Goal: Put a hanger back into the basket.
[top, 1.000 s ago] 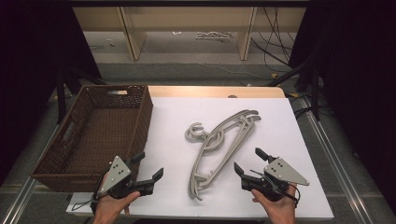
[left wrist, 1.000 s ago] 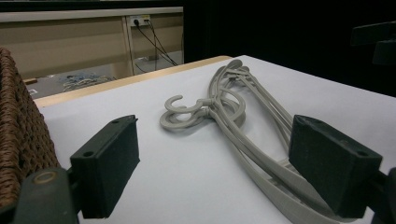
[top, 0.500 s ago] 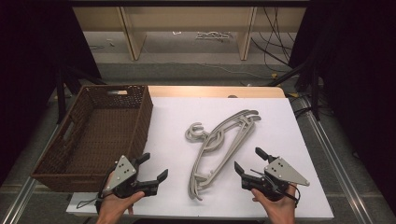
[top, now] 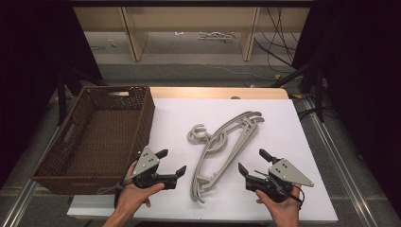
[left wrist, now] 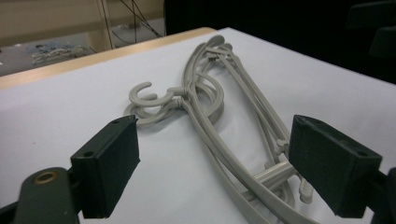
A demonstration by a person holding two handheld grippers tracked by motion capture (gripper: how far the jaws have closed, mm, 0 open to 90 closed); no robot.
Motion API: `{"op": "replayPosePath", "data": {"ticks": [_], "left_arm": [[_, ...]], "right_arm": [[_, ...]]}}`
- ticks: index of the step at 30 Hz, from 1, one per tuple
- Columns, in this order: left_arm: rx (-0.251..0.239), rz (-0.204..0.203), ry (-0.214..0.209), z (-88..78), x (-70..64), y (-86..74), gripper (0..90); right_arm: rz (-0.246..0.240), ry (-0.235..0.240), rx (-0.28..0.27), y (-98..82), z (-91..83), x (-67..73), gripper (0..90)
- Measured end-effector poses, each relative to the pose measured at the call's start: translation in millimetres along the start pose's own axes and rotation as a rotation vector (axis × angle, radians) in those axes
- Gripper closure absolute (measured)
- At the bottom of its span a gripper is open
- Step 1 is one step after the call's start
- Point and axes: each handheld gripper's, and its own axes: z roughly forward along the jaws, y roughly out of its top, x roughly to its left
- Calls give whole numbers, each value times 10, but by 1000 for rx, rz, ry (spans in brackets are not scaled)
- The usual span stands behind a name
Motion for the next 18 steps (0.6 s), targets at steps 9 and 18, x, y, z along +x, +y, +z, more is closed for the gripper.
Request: {"op": "replayPosePath", "data": {"ticks": [9, 18], "left_arm": [[156, 23, -19, 507, -10, 128, 172], [271, 11, -1, 862, -2, 167, 210]], "right_arm": [[0, 8, 1, -12, 0, -29, 185], [27, 7, 8, -29, 16, -15, 189]]}}
